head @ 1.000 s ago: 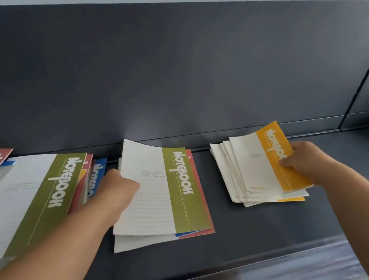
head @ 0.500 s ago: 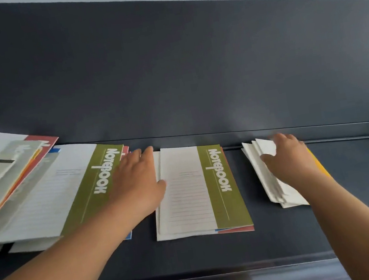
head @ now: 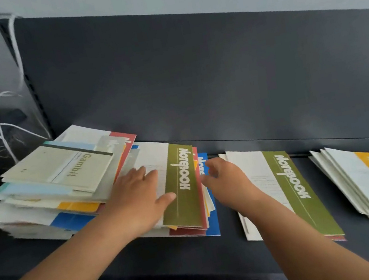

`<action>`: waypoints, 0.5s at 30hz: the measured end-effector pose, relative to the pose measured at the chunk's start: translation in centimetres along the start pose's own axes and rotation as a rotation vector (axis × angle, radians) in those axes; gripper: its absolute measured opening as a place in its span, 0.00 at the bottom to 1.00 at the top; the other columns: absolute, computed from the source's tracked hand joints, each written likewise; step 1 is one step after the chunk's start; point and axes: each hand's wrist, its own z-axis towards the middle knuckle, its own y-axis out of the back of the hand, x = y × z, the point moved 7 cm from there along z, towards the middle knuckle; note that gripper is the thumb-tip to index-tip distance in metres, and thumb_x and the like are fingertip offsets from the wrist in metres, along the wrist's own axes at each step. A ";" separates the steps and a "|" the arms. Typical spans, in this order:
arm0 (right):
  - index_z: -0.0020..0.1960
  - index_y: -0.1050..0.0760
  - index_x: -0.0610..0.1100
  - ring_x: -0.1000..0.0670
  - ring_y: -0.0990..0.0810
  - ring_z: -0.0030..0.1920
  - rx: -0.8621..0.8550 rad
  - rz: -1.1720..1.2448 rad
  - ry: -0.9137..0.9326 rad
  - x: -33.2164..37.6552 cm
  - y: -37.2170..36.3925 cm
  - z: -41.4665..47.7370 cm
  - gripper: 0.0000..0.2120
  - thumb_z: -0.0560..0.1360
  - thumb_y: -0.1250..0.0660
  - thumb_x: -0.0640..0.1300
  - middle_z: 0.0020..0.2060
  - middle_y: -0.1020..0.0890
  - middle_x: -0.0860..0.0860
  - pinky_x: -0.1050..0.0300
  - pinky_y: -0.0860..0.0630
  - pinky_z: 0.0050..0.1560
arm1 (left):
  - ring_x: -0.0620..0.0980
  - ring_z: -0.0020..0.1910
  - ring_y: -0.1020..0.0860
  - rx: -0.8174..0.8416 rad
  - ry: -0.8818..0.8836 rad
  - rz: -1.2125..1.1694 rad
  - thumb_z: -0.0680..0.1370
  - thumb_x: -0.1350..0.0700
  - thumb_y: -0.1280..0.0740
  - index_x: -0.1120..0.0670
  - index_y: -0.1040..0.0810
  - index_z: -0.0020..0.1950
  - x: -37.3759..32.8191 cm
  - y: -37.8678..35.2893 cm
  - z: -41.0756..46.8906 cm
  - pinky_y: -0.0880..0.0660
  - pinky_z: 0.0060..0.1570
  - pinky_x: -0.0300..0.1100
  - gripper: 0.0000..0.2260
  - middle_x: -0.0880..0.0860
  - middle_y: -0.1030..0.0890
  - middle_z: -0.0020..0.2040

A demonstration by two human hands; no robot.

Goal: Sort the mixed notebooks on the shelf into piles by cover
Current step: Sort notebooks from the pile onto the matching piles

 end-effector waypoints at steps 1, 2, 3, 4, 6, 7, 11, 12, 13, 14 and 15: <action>0.70 0.32 0.45 0.51 0.25 0.53 0.008 -0.003 -0.037 -0.1 -0.8 0.1 0.19 0.81 0.38 0.51 0.63 0.23 0.50 0.59 0.29 0.49 | 0.53 0.79 0.51 0.044 -0.018 0.016 0.79 0.34 0.48 0.49 0.49 0.80 0.4 -0.5 -0.3 0.53 0.76 0.51 0.33 0.51 0.49 0.81; 0.70 0.33 0.45 0.52 0.26 0.52 0.025 -0.009 -0.084 -0.3 -1.5 0.2 0.21 0.80 0.37 0.53 0.63 0.23 0.50 0.58 0.28 0.50 | 0.53 0.79 0.52 0.079 -0.039 0.034 0.78 0.33 0.49 0.49 0.49 0.80 0.7 -1.0 -0.5 0.54 0.77 0.51 0.34 0.51 0.50 0.81; 0.69 0.34 0.46 0.52 0.25 0.52 0.050 -0.005 -0.133 -0.6 -2.2 0.3 0.22 0.79 0.36 0.55 0.61 0.24 0.50 0.56 0.25 0.51 | 0.53 0.79 0.53 0.104 -0.059 0.052 0.78 0.32 0.49 0.49 0.50 0.80 0.8 -1.4 -0.7 0.55 0.77 0.51 0.35 0.52 0.51 0.81; 0.67 0.35 0.47 0.51 0.22 0.52 0.074 0.013 -0.180 -1.0 -2.8 0.4 0.23 0.78 0.35 0.57 0.58 0.24 0.51 0.53 0.22 0.53 | 0.53 0.79 0.54 0.119 -0.076 0.065 0.78 0.31 0.50 0.48 0.51 0.80 0.9 -1.9 -0.9 0.56 0.77 0.52 0.36 0.52 0.53 0.81; 0.61 0.38 0.50 0.50 0.20 0.52 0.085 0.079 -0.247 -1.5 -3.4 0.5 0.23 0.75 0.31 0.58 0.52 0.25 0.54 0.51 0.19 0.53 | 0.53 0.79 0.57 0.128 -0.108 0.076 0.77 0.30 0.50 0.48 0.55 0.80 0.9 -2.5 -1.1 0.57 0.77 0.52 0.38 0.53 0.57 0.81; 0.59 0.39 0.50 0.51 0.20 0.50 0.075 0.126 -0.267 -1.7 -3.4 0.5 0.23 0.74 0.29 0.57 0.49 0.26 0.55 0.52 0.19 0.49 | 0.53 0.79 0.58 0.133 -0.131 0.074 0.77 0.30 0.50 0.47 0.56 0.80 0.7 -2.9 -1.2 0.58 0.77 0.52 0.38 0.53 0.58 0.81; 0.59 0.34 0.47 0.53 0.21 0.44 0.025 0.313 -0.337 -2.5 -2.7 0.2 0.22 0.73 0.25 0.50 0.46 0.23 0.53 0.59 0.25 0.36 | 0.50 0.79 0.59 0.159 -0.243 0.028 0.77 0.30 0.49 0.45 0.57 0.80 -0.8 -3.5 -1.4 0.58 0.77 0.50 0.37 0.48 0.58 0.81; 0.59 0.31 0.45 0.51 0.19 0.44 0.007 0.354 -0.356 -2.7 -2.4 0.1 0.21 0.73 0.25 0.48 0.46 0.20 0.51 0.57 0.24 0.38 | 0.50 0.79 0.59 0.161 -0.257 0.009 0.77 0.31 0.48 0.45 0.58 0.80 -1.0 -3.5 -1.4 0.58 0.76 0.50 0.37 0.47 0.58 0.81; 0.60 0.29 0.43 0.49 0.17 0.43 -0.008 0.393 -0.371 -2.9 -2.1 0.1 0.19 0.73 0.25 0.45 0.46 0.18 0.49 0.57 0.23 0.37 | 0.50 0.79 0.59 0.163 -0.264 -0.010 0.77 0.31 0.47 0.45 0.59 0.80 -1.2 -3.4 -1.4 0.58 0.76 0.49 0.38 0.47 0.58 0.81; 0.59 0.27 0.43 0.49 0.17 0.41 -0.018 0.421 -0.374 -3.0 -1.7 0.1 0.17 0.74 0.26 0.44 0.45 0.17 0.48 0.58 0.23 0.35 | 0.49 0.79 0.60 0.161 -0.263 -0.022 0.77 0.31 0.46 0.45 0.60 0.80 -1.2 -3.4 -1.3 0.59 0.76 0.49 0.39 0.47 0.59 0.81; 0.57 0.25 0.43 0.50 0.17 0.39 -0.029 0.429 -0.369 -3.2 -1.1 0.1 0.14 0.74 0.26 0.43 0.43 0.17 0.48 0.60 0.24 0.32 | 0.50 0.79 0.61 0.159 -0.258 -0.023 0.76 0.30 0.45 0.46 0.61 0.79 -1.1 -3.4 -1.1 0.59 0.76 0.49 0.40 0.48 0.60 0.80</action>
